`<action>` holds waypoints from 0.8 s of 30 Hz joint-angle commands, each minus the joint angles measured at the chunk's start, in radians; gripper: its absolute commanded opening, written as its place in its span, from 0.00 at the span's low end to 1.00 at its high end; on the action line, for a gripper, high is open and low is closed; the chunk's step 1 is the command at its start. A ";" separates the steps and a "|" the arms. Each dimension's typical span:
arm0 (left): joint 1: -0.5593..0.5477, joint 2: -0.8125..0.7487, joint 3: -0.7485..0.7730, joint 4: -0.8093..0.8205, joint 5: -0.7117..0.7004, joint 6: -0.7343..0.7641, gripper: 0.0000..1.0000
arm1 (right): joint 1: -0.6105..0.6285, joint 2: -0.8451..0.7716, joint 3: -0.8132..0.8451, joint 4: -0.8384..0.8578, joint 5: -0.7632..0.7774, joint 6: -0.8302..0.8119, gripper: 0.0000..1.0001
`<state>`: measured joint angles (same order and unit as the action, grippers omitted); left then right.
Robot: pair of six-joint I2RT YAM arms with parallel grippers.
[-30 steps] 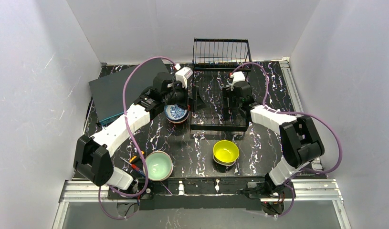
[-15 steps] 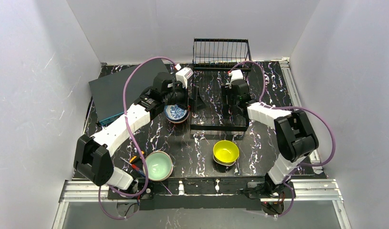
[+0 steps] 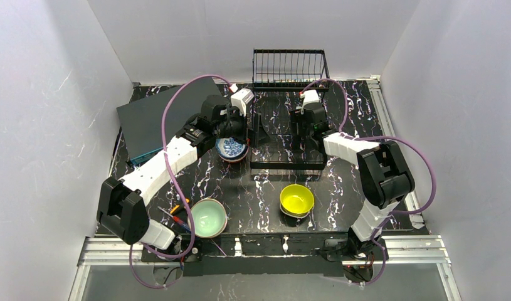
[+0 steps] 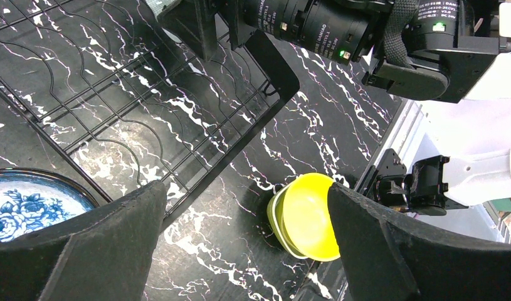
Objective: Load the bowls into the dish rack
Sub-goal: Adjust the dish rack at the center of the board.
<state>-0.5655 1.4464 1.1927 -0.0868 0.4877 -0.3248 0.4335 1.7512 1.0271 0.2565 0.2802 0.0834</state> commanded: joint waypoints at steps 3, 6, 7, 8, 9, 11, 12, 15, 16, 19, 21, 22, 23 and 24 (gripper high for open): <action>0.000 -0.018 0.035 -0.005 0.024 0.010 0.98 | -0.001 0.012 0.054 0.046 -0.087 0.022 0.01; 0.001 -0.020 0.034 -0.009 0.018 0.013 0.98 | -0.002 0.012 0.054 0.038 -0.089 0.020 0.25; 0.001 -0.020 0.034 -0.008 0.017 0.012 0.98 | -0.002 0.010 0.055 0.034 -0.094 0.017 0.30; 0.000 -0.020 0.034 -0.008 0.016 0.012 0.98 | -0.002 0.008 0.058 0.029 -0.096 0.015 0.35; 0.001 -0.020 0.033 -0.009 0.016 0.012 0.98 | -0.002 0.006 0.060 0.023 -0.097 0.014 0.40; 0.001 -0.019 0.034 -0.009 0.017 0.013 0.98 | -0.002 0.000 0.068 0.005 -0.095 0.012 0.51; 0.001 -0.018 0.034 -0.008 0.017 0.013 0.98 | -0.003 -0.002 0.074 -0.004 -0.092 0.011 0.54; 0.001 -0.014 0.035 -0.008 0.020 0.013 0.98 | -0.005 -0.011 0.085 -0.029 -0.083 0.010 0.65; 0.001 -0.014 0.035 -0.007 0.021 0.013 0.98 | -0.007 -0.014 0.090 -0.039 -0.080 0.012 0.70; 0.001 -0.015 0.036 -0.008 0.019 0.012 0.98 | -0.008 -0.027 0.096 -0.062 -0.062 0.023 0.86; 0.001 -0.016 0.036 -0.010 0.016 0.014 0.98 | -0.010 -0.038 0.095 -0.070 -0.051 0.027 0.89; 0.001 -0.016 0.036 -0.011 0.015 0.014 0.98 | -0.010 -0.044 0.092 -0.073 -0.046 0.028 0.91; 0.001 -0.016 0.036 -0.013 0.015 0.016 0.98 | -0.010 -0.048 0.091 -0.075 -0.040 0.030 0.93; 0.001 -0.015 0.035 -0.012 0.015 0.016 0.98 | -0.010 -0.052 0.091 -0.078 -0.037 0.032 0.94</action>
<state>-0.5655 1.4464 1.1927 -0.0872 0.4900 -0.3244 0.4259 1.7546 1.0737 0.1795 0.2348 0.0994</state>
